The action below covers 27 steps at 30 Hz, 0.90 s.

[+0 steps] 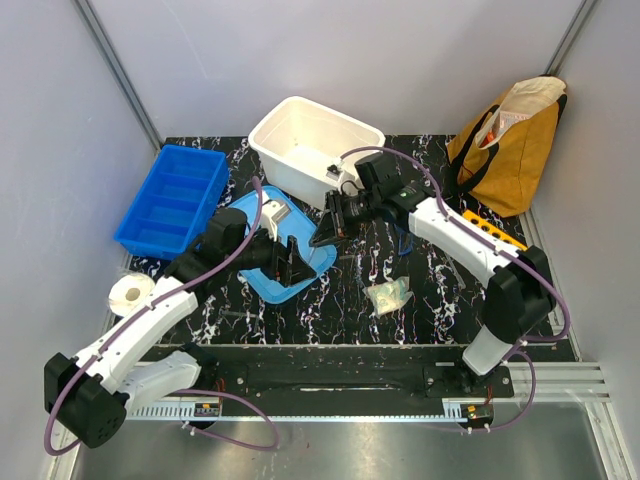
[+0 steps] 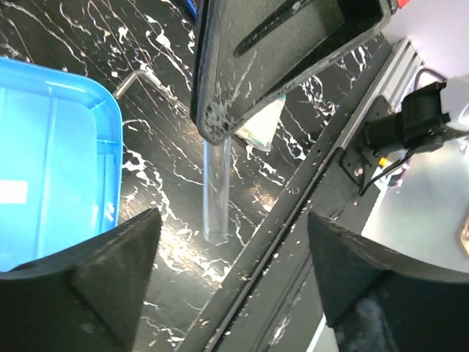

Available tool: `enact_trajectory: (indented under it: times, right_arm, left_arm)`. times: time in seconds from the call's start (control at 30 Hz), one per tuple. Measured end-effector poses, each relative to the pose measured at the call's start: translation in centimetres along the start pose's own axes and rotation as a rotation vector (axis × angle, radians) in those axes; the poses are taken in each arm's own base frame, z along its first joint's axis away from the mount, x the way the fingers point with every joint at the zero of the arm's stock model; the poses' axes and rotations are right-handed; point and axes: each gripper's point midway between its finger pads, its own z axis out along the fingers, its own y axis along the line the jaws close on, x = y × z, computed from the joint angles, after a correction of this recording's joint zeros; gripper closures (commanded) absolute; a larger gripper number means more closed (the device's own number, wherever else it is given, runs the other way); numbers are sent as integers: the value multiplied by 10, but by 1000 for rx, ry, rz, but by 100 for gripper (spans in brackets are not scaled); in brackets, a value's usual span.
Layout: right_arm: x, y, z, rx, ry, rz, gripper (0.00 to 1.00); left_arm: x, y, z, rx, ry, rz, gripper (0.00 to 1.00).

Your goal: Organize the chemistry lab equipment

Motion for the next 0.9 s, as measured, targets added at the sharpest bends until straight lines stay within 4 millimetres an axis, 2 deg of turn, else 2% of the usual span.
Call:
enact_trajectory:
  times: [0.1,0.2,0.3,0.4,0.5,0.63,0.77,0.9]
  right_arm:
    - [-10,-11,-3,62,-55,15,85]
    - [-25,-23,-14,127,-127,30,85]
    - [-44,-44,-38,229,-229,55,85]
    - [-60,-66,-71,362,-343,74,85]
    - [-69,-89,-111,517,-453,95,84]
    - [-68,-124,-181,789,-597,145,83]
    - [-53,-153,-250,1049,-705,207,82]
    - [-28,-182,-315,1264,-783,315,82]
  left_arm:
    - [2,3,0,-17,5,-7,1]
    - [3,9,-2,-54,9,-7,1]
    - [2,15,-7,-108,13,-1,1]
    - [-4,22,-16,-172,-14,25,1]
    - [-8,27,-23,-221,-40,35,1]
    - [-12,36,-31,-290,-71,36,1]
    - [-14,39,-35,-322,-88,23,1]
    - [-15,38,-38,-328,-110,12,1]
